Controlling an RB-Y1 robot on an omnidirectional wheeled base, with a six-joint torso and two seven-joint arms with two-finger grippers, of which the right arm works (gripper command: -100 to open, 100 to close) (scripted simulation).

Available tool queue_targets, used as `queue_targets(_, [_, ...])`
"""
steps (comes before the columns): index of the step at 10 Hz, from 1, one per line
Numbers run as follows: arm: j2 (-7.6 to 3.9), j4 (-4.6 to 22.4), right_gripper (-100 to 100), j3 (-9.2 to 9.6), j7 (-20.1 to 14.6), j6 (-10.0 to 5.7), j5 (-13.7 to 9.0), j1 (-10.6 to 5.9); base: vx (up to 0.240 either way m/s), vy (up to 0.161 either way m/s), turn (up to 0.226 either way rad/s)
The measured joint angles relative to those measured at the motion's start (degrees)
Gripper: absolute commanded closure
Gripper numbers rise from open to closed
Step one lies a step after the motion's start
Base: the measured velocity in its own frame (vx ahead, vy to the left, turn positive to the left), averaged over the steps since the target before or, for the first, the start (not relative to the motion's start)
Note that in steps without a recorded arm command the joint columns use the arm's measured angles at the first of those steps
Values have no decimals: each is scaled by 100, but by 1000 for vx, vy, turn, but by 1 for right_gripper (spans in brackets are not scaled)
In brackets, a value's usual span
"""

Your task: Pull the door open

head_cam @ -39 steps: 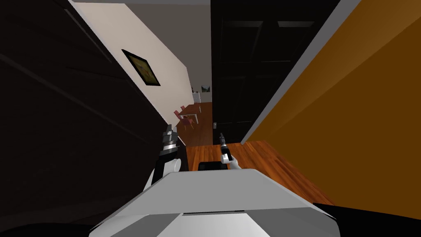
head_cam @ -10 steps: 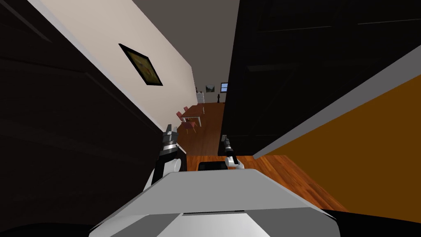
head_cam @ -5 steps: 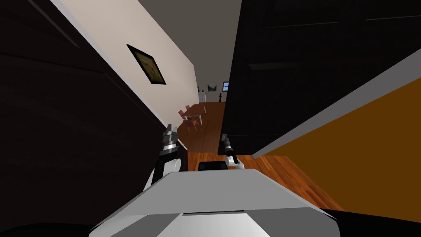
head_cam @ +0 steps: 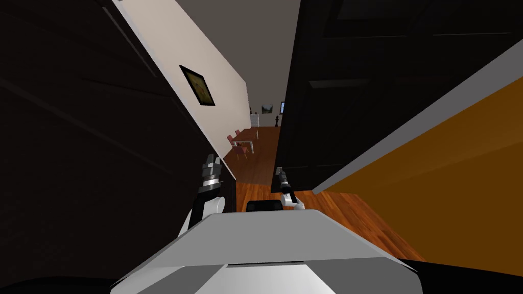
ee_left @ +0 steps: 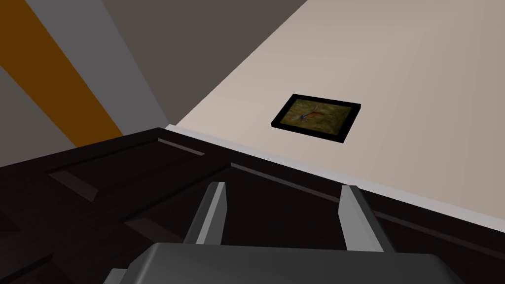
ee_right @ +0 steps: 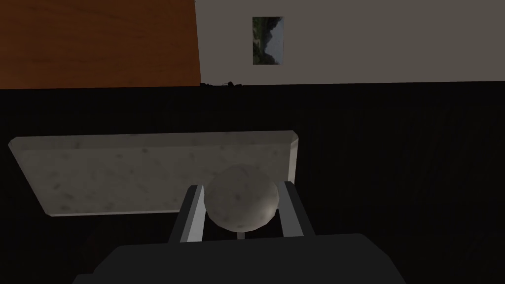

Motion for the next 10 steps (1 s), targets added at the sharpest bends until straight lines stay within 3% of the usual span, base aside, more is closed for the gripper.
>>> queue_targets(7, [-222,217,100,27,-291,-94,-25,-139,-189,-20,62])
queue_targets(10, [-363,201,100,48,-441,-27,-26,-131,-79,-21,45])
